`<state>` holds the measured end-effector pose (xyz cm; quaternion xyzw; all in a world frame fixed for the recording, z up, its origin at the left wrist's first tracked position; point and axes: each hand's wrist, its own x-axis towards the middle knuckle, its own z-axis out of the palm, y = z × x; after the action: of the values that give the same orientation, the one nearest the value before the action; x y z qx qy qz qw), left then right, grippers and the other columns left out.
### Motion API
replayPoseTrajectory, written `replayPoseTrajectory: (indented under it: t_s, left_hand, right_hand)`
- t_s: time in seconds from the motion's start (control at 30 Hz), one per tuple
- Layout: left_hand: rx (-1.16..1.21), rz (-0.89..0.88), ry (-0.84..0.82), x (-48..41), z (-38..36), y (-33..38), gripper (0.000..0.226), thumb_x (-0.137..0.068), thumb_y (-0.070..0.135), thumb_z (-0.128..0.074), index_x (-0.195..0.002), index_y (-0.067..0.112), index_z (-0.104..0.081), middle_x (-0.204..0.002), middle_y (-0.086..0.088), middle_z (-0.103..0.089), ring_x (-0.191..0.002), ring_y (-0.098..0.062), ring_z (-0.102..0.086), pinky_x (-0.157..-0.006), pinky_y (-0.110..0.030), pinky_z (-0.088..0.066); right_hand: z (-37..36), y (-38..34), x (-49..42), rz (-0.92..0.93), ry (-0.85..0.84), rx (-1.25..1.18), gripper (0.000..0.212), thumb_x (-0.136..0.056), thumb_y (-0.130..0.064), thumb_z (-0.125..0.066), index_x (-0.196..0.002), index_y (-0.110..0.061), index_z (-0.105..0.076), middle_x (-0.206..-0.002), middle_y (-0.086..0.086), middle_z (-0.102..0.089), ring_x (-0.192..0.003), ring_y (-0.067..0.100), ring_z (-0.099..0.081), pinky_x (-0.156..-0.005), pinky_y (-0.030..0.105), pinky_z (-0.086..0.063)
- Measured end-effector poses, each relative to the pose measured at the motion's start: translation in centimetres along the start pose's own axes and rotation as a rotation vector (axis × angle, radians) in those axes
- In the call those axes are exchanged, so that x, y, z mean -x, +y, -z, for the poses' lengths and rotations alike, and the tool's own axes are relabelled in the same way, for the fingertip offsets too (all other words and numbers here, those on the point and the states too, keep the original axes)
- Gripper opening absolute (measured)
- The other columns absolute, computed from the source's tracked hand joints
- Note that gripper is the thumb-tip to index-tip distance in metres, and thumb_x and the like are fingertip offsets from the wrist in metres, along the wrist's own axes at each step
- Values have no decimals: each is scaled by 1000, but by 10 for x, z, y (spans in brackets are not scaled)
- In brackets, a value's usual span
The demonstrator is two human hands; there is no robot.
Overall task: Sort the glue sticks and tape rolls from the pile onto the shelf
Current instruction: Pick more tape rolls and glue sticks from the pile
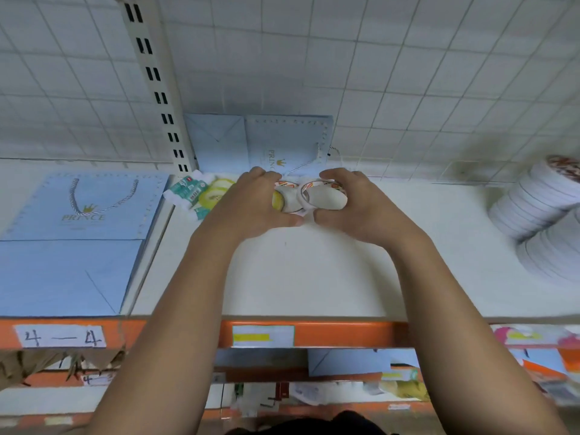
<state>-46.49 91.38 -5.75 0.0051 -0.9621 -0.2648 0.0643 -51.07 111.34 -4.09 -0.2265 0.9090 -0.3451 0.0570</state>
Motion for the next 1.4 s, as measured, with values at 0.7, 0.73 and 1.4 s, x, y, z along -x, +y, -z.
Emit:
replayPoseTrajectory:
  t_s: [0.7,0.73,1.4]
  left_hand:
    - [6,-306,-149,-56,-93,262,55,-60,68,-77,-87,26,-54,-96,0,-54,-92,-20,-51,-68,-32,-39]
    - [6,-306,-145,-56,-98,273,54,-59,68,-77,-84,26,-53,-94,-1,-54,-91,-21,-51,-67,-32,-39]
    - [26,-199,-43,-56,-142,385,80,-59,64,-79,-125,24,-57,-116,0,-56,-104,-17,-55,-83,-32,-45]
  right_hand:
    - [212,149,129,-168,330,176,74,-68,-42,-75,-136,-29,-50,-133,1,-51,-122,17,-50,-97,26,-40]
    - [221,158,133,-169,333,180,74,-69,-40,-76,-137,-28,-50,-133,1,-50,-123,17,-49,-99,27,-40]
    - [292,250,156,-90,17,53,76,-64,-44,-86,-129,-26,-49,-107,-22,-57,-95,-7,-57,-80,16,-50]
